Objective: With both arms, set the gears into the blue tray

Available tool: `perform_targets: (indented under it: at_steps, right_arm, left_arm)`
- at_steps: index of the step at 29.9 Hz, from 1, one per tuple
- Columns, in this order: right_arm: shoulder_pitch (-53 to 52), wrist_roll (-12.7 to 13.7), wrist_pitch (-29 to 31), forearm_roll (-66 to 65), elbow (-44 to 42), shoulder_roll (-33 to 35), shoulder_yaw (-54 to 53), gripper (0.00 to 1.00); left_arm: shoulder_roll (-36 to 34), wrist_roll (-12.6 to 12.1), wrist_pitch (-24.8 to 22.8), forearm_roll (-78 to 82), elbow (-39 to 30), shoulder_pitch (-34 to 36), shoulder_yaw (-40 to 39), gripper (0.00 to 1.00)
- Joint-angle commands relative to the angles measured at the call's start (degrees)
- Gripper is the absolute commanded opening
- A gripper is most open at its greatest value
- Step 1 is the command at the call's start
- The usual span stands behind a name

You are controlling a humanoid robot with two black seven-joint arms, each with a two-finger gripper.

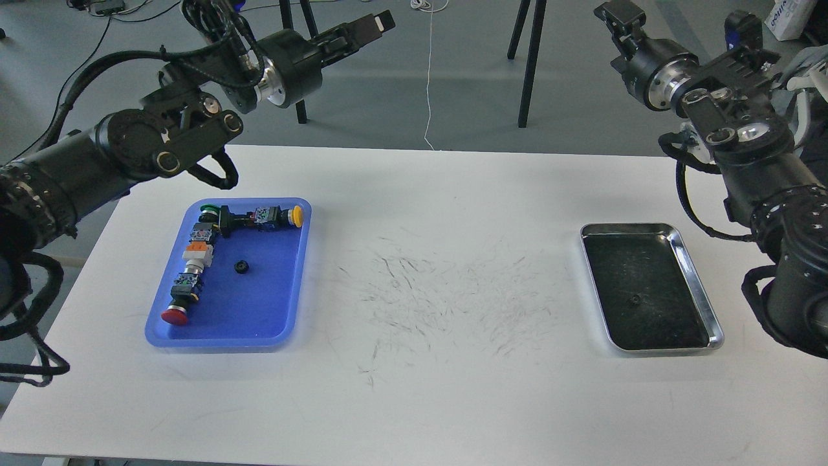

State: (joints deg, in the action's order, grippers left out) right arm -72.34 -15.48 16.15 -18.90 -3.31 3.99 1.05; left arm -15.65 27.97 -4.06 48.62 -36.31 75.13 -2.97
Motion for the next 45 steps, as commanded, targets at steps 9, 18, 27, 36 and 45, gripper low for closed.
perform_targets:
  at_steps: [9,18,27,36,45]
  right_arm:
    - [1.6,-0.1,7.1,3.4,0.2,2.4,-2.5,0.99]
    - [2.3,-0.3,11.1,3.8,1.3,2.2,-1.9,0.99]
    - [4.7,-3.1,11.8,2.6,26.8,14.0,4.6,0.99]
    - [3.5,-3.2,11.8,-18.0,48.4,26.6,7.0,0.99]
    - [3.4,-3.2,11.8,-36.8,58.3,34.1,6.4,0.99]
  left_arm:
    - [9.0,0.0,-11.3,-14.8,-0.6,-3.1,-16.9,0.99]
    - [9.7,0.0,-23.9,-16.1,-0.6,-8.5,-23.0,1.0]
    - [6.7,0.0,-23.9,-16.3,-0.7,-12.5,-22.5,1.0]
    - [6.2,0.0,-23.9,-15.9,-0.3,-15.0,-21.9,1.0]
    - [6.1,0.0,-22.7,-15.7,0.4,-15.6,-13.3,1.0]
